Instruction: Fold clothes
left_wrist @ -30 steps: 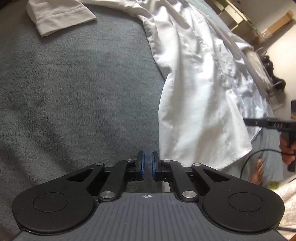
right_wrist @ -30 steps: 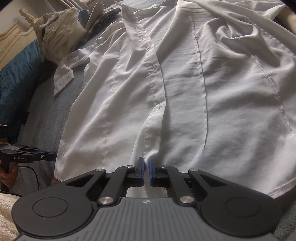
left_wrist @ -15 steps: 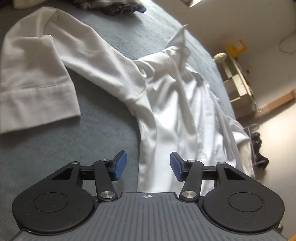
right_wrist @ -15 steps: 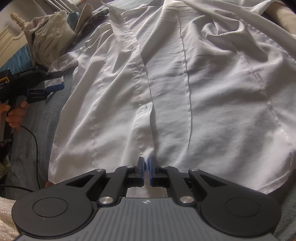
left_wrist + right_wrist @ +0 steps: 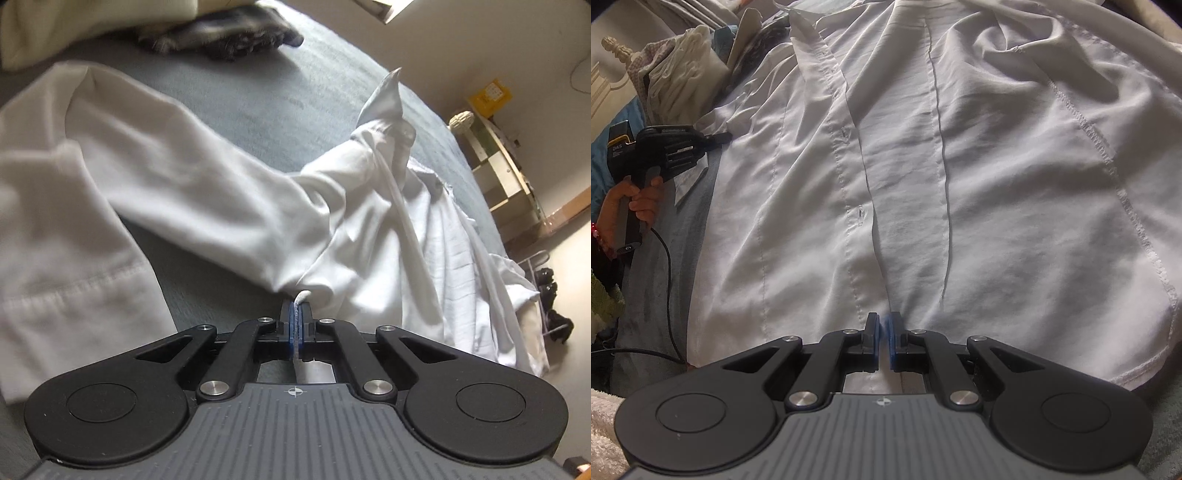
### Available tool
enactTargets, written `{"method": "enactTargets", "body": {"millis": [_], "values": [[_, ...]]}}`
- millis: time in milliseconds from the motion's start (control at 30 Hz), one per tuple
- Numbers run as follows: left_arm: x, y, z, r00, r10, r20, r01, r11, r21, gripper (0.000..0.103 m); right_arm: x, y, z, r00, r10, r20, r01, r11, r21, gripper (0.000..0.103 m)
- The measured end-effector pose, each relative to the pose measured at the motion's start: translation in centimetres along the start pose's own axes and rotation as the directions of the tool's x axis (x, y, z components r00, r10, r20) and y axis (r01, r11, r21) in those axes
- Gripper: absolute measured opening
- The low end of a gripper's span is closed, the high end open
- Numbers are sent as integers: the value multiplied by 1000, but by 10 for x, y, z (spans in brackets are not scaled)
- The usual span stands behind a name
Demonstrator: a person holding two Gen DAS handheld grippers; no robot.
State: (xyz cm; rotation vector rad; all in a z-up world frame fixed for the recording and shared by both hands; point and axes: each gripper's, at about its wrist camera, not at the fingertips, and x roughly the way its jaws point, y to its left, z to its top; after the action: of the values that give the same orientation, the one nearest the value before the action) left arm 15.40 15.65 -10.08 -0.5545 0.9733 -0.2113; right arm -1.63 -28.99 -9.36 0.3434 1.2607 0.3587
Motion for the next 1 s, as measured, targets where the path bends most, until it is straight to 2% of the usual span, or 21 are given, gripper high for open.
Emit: {"method": "enactTargets", "body": {"millis": [100, 200, 333, 367, 400, 467, 567, 633, 767, 867, 1000], "values": [[-1, 4, 9, 1000, 8, 10, -8, 999, 31, 0, 0, -3, 0, 1000, 11, -8, -11, 1000, 9, 5], [9, 10, 12, 999, 49, -6, -49, 998, 50, 0, 2, -5, 0, 1000, 14, -16, -14, 1000, 13, 5], [7, 16, 11, 999, 31, -22, -31, 999, 9, 3, 1, -7, 0, 1000, 15, -19, -15, 1000, 15, 5], [2, 16, 10, 999, 37, -26, -37, 999, 5, 7, 0, -7, 0, 1000, 16, -19, -16, 1000, 17, 5], [-3, 14, 9, 998, 49, -26, -49, 999, 12, 14, 0, -8, 0, 1000, 17, -20, -16, 1000, 20, 5], [-18, 9, 5, 996, 86, -8, -85, 995, 51, 24, -1, -9, 0, 1000, 19, -20, -19, 999, 26, 5], [-51, -1, -1, 994, 107, 23, -109, 984, 144, 25, 1, -9, 2, 1000, 20, -23, -19, 999, 39, 5], [-75, -10, -10, 996, 89, 24, -92, 973, 211, 25, 1, -9, 3, 1000, 20, -23, -19, 999, 41, 6], [-103, -34, -45, 995, 25, -99, 10, 940, 342, 35, 1, -8, 3, 1000, 20, -22, -19, 998, 57, 7], [-102, -51, -93, 972, -10, -236, 105, 913, 394, 36, 1, -7, 3, 1000, 22, -19, -21, 997, 78, 7], [-95, -58, -160, 934, -7, -356, 162, 899, 407, 35, -2, -4, 3, 1000, 19, -10, -18, 996, 91, 8]]}}
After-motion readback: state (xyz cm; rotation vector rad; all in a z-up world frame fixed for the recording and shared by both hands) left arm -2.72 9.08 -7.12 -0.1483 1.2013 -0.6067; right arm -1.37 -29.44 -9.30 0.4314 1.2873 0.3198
